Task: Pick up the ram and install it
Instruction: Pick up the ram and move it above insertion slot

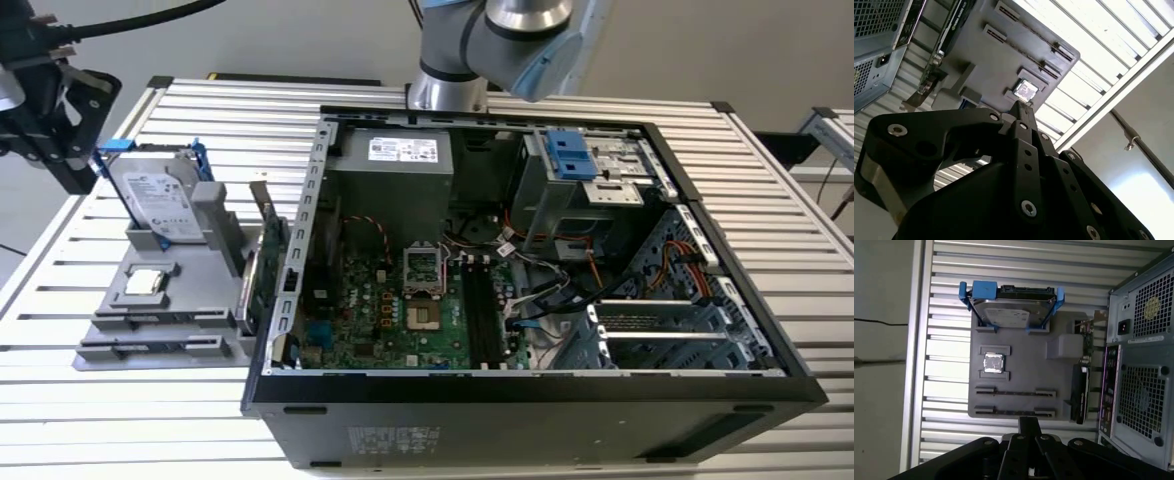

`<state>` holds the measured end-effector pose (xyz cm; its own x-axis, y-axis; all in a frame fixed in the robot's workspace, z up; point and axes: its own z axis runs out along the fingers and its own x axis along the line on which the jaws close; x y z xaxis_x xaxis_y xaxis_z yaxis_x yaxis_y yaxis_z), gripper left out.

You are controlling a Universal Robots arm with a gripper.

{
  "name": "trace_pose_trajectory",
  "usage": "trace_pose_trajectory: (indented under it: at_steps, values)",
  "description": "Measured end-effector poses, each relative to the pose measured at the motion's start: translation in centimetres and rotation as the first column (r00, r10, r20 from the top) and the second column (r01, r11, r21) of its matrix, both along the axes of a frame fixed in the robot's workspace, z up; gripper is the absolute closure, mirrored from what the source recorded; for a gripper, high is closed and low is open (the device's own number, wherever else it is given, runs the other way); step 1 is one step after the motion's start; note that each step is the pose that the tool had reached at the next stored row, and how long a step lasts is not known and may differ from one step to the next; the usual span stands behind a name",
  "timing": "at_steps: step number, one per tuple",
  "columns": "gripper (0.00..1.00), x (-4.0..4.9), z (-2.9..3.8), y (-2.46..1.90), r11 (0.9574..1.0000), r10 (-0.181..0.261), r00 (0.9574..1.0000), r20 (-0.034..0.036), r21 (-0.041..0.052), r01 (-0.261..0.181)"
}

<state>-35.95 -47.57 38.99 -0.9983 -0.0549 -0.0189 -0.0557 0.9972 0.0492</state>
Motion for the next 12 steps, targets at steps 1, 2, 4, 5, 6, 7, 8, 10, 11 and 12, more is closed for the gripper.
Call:
trace_pose_trajectory:
  at_steps: [1, 2, 4, 5, 6, 7, 8, 10, 11, 12]
  values:
    - [1.00, 0.00, 0.01, -0.11, 1.0000, 0.000, 1.0000, -0.0001, -0.0001, 0.000]
    - [1.00, 0.00, 0.00, -0.23, 1.0000, -0.001, 1.0000, 0.0000, 0.0000, 0.001]
    - [1.00, 0.00, 0.00, -0.48, 1.0000, -0.002, 1.0000, -0.0001, 0.0000, 0.002]
    - [1.00, 0.00, 0.00, -0.60, 1.0000, -0.002, 1.0000, 0.0001, 0.0000, 0.002]
    - [1.00, 0.00, 0.00, -0.74, 1.0000, -0.002, 1.0000, 0.0000, 0.0000, 0.002]
    - [1.00, 0.00, 0.00, -0.86, 1.0000, -0.003, 1.0000, 0.0000, 0.0000, 0.003]
    - [1.00, 0.00, 0.00, -1.00, 1.0000, -0.003, 1.0000, 0.0000, -0.0001, 0.003]
    - [1.00, 0.00, 0.00, -1.27, 1.0000, -0.004, 1.0000, 0.0001, 0.0000, 0.004]
    - [1.00, 0.00, 0.00, -1.41, 1.0000, -0.004, 1.0000, 0.0000, -0.0001, 0.004]
    - [1.00, 0.00, 0.00, -1.54, 1.0000, -0.004, 1.0000, 0.0000, 0.0000, 0.004]
